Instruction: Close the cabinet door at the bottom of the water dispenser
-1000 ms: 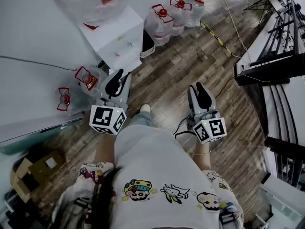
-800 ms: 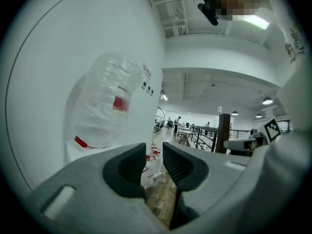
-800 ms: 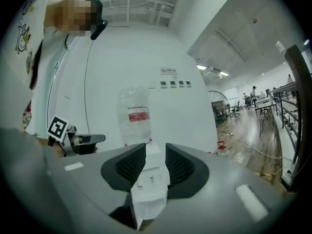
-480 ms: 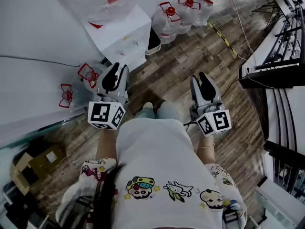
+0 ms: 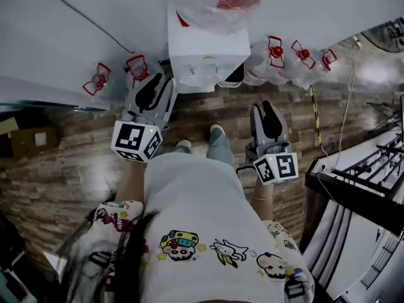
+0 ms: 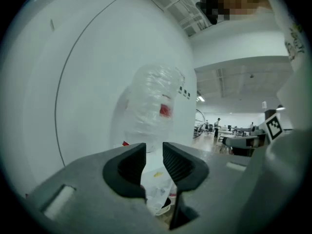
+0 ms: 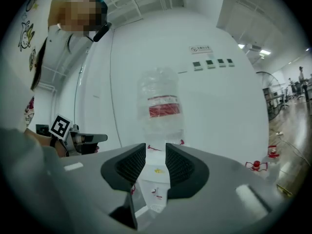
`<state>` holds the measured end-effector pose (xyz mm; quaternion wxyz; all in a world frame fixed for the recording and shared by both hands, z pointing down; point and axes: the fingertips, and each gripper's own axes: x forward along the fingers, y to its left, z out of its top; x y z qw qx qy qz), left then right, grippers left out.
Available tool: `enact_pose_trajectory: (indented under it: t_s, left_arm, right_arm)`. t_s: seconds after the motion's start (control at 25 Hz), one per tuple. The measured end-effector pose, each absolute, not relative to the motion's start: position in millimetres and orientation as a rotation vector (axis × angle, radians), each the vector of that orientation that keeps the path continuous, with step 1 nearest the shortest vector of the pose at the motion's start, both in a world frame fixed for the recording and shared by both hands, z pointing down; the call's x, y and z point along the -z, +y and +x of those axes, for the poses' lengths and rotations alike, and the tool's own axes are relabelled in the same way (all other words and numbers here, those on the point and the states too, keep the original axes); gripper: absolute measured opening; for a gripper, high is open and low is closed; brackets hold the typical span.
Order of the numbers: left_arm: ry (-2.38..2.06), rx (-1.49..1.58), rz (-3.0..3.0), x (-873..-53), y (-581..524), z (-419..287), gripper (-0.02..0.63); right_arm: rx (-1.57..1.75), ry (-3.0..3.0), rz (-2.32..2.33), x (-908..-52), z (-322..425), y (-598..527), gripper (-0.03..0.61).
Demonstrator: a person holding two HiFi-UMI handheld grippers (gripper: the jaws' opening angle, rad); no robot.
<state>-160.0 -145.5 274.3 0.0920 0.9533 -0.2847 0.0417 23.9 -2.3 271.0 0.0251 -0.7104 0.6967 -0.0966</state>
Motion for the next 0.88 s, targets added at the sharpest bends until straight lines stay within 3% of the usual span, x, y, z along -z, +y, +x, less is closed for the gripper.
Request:
enact_pose_trajectory:
  t_s: [0.48, 0.88]
  left_arm:
    - [-1.590, -0.043, 2.486, -270, -121, -184, 0.100]
    - [-2.004, -0.090, 2.060, -309, -31, -237, 0.100]
  right_arm:
    - [0.320, 2.792, -1.483, -273, 37, -92, 0.119]
    - [0.401, 3.087, -0.906, -301, -23, -94, 0.119]
